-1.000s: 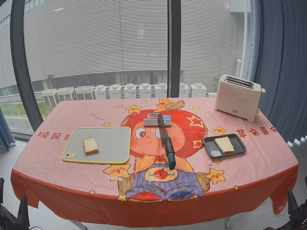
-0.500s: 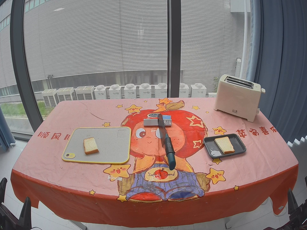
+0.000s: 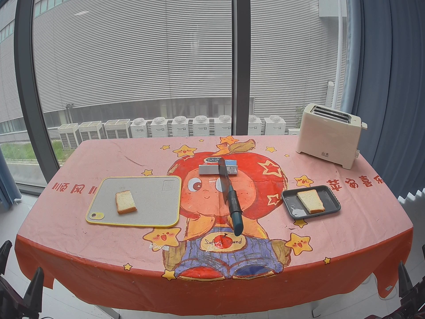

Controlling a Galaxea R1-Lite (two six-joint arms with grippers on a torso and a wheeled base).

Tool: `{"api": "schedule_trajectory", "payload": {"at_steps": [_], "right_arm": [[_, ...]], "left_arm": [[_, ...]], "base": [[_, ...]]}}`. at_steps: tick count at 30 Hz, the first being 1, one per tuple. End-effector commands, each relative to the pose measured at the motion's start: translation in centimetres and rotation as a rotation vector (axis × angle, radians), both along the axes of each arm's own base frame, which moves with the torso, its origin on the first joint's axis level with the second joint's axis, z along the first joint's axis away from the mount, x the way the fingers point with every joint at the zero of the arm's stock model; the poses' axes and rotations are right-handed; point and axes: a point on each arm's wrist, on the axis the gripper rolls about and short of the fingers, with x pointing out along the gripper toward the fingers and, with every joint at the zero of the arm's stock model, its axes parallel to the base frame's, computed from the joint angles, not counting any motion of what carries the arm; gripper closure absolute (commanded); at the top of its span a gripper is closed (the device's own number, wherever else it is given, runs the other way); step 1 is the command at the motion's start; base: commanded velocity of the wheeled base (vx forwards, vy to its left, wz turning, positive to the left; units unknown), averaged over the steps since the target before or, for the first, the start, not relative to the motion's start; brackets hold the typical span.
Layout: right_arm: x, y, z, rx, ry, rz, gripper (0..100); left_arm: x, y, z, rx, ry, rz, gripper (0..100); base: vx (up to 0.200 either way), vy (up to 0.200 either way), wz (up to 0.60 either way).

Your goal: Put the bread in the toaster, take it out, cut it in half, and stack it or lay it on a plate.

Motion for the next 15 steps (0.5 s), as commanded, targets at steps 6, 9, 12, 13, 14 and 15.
{"api": "schedule_trajectory", "payload": {"at_steps": [6, 9, 12, 13, 14, 15], "right_arm": [[0.0, 0.0, -0.5, 0.000, 0.002, 0.000, 0], [0.0, 0.0, -0.5, 0.000, 0.002, 0.000, 0], [0.0, 0.0, -0.5, 0.000, 0.002, 0.000, 0], [0.0, 0.0, -0.5, 0.000, 0.002, 0.000, 0], [0.0, 0.0, -0.5, 0.000, 0.002, 0.000, 0], [0.0, 0.0, -0.5, 0.000, 0.002, 0.000, 0]], "left_arm": [[1.9, 0.0, 1.0, 0.002, 0.135, 0.006, 0], [2.3, 0.0, 1.3, 0.002, 0.173, 0.003, 0], [2.7, -0.1, 2.0, 0.003, 0.215, 0.002, 0], [2.9, -0.1, 2.2, 0.004, 0.236, 0.002, 0], [3.1, 0.0, 2.5, 0.004, 0.255, 0.005, 0], [3.3, 0.0, 2.8, 0.004, 0.267, 0.007, 0]], "base": [[0.000, 0.000, 0.00], [0.000, 0.000, 0.00], [0.000, 0.000, 0.00], [0.000, 0.000, 0.00], [0.000, 0.000, 0.00], [0.000, 0.000, 0.00]]}}
